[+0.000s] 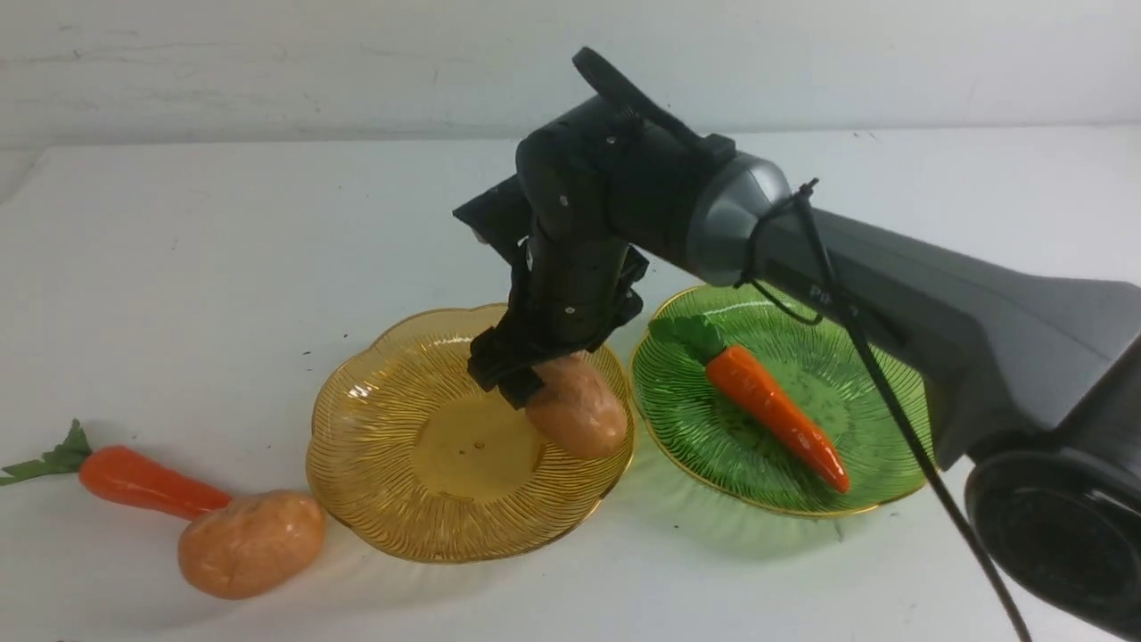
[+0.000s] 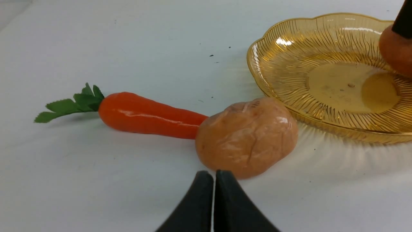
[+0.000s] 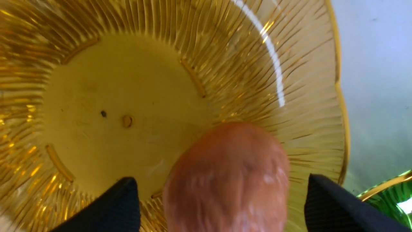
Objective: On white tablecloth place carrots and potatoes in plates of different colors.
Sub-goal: 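Pick up the potato from the right side of the table and place it in a plate with the right gripper, then put the potatoes from the left side into the left plate with the left gripper, then pick up the carrot from the table and place it on the green plate with the left gripper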
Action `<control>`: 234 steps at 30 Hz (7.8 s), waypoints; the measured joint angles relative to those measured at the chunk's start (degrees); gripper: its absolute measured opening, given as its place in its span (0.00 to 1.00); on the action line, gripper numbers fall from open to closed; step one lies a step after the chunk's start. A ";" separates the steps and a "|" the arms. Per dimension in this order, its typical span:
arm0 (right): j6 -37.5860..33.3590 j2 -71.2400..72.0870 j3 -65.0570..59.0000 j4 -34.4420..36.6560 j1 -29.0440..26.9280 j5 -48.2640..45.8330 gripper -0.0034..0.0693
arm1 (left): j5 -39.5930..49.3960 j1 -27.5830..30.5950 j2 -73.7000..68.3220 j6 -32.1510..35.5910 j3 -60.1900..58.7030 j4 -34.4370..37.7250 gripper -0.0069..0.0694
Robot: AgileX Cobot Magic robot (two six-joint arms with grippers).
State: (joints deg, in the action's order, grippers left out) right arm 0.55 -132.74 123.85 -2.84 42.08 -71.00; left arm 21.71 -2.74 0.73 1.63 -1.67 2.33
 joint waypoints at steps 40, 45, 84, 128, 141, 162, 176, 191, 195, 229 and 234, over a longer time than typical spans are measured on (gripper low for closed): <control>6.27 94.47 -76.96 -8.04 -0.05 35.29 0.03 | -9.26 0.00 0.00 -12.91 2.02 53.54 0.09; 6.40 94.26 -77.19 -9.52 -0.05 31.09 0.03 | 2.30 0.00 -10.57 -4.13 16.29 46.75 0.09; 6.40 94.26 -77.19 -14.25 -0.05 24.14 0.03 | 31.70 0.00 -94.85 37.07 62.09 10.05 0.99; 9.23 94.26 -77.21 -15.64 -0.05 26.33 0.03 | 33.47 -13.56 -108.23 24.17 87.13 29.76 0.70; 9.43 94.26 -77.21 -15.71 -0.05 25.01 0.03 | 33.68 -12.67 -109.52 17.50 88.43 29.64 0.82; 9.43 94.26 -77.27 -15.71 -0.05 24.12 0.03 | 47.07 -2.56 -107.41 4.74 100.21 23.54 0.32; 9.43 94.26 -79.00 -15.71 -0.05 23.71 0.03 | 49.26 2.77 -81.20 -18.11 73.33 -7.88 0.09; 9.43 94.26 -79.00 -15.71 -0.05 23.07 0.03 | 33.27 5.05 -85.07 -44.24 60.95 -7.35 0.38; 9.43 94.26 -79.00 -15.65 -0.05 23.07 0.03 | 30.00 5.05 -86.64 -49.05 60.95 -6.98 0.48; 9.43 94.26 -79.00 -15.52 -0.05 23.34 0.03 | 35.44 4.69 -98.93 -36.15 65.81 -11.26 0.35; 9.43 94.26 -79.00 -15.52 -0.05 25.35 0.03 | 44.68 2.63 -90.62 -25.12 77.56 -3.43 0.35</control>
State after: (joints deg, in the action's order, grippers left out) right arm 9.98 -38.48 44.84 -18.36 42.03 -45.65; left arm 66.39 -0.11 -89.90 -23.49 75.89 -1.10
